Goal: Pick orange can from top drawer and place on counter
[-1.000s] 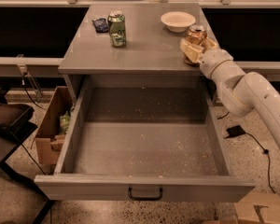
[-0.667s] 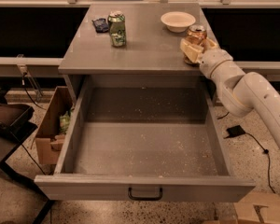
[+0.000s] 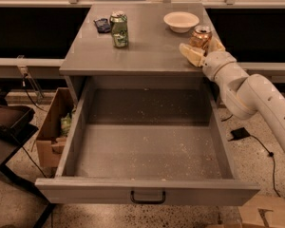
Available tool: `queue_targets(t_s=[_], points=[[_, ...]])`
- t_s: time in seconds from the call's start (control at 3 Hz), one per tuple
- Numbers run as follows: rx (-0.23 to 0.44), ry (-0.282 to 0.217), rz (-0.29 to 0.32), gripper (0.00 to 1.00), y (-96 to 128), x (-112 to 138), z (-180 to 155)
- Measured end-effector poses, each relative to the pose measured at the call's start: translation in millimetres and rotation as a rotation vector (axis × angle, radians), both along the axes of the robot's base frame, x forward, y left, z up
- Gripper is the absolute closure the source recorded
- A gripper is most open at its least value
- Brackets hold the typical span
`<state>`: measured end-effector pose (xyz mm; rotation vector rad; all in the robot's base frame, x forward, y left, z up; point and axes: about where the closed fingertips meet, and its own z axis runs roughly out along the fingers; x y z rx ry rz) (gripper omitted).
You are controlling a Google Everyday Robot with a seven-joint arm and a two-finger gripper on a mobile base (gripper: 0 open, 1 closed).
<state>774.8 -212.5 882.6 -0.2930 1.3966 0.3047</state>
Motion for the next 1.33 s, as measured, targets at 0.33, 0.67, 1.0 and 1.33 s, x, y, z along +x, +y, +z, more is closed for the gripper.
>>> queue_targets(t_s=[0.33,0.67,1.0,1.33], points=[[0.000,0.000,0.000,0.00,0.0,0.0,0.0],[-0.068,-0.005,0.021,0.00,7.6,-0.6,21.0],[-0.142,-0.017,0.213,0.00,99.0,-16.4,90.1],[-0.427,0.045,0.432,0.00,189.1,-78.4,111.3]])
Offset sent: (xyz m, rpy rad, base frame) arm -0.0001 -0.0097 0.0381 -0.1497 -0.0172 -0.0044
